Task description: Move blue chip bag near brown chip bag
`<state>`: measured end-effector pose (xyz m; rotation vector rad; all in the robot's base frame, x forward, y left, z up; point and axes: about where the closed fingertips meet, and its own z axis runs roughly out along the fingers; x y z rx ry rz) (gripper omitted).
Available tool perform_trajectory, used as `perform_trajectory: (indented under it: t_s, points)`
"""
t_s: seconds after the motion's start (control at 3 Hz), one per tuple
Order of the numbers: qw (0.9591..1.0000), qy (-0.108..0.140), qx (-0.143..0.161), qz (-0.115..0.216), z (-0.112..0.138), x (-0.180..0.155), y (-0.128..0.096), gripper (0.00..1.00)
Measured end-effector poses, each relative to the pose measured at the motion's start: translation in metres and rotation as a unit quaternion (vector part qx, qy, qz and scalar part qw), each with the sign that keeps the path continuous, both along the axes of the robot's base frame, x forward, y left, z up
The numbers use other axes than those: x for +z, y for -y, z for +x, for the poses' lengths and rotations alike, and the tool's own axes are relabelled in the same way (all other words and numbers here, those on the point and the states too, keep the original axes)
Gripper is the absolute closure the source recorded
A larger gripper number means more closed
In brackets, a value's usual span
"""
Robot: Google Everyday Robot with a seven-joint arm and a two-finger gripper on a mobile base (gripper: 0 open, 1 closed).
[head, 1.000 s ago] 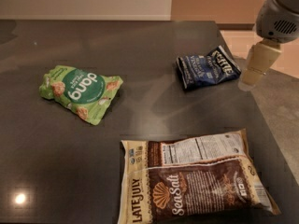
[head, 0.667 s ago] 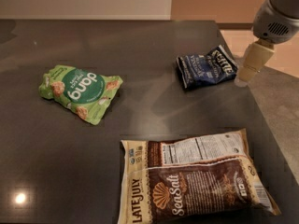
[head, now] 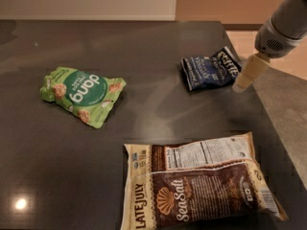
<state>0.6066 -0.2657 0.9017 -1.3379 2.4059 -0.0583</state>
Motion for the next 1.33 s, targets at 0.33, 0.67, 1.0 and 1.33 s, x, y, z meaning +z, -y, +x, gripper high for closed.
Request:
perform_trajectory:
  t_s: [0.33,0.67,1.0,1.33]
  points:
    - [0.9994,-0.002,-0.024,0.026,0.018,-0.024,0.002,0.00]
    - [0.9978,-0.004,-0.048,0.047,0.039,-0.038,0.006,0.00]
    - [0.9950,-0.009,-0.079,0.061,0.062,-0.046,0.015,0.00]
    - [0.9918,-0.010,-0.101,0.078,0.081,-0.049,0.018,0.00]
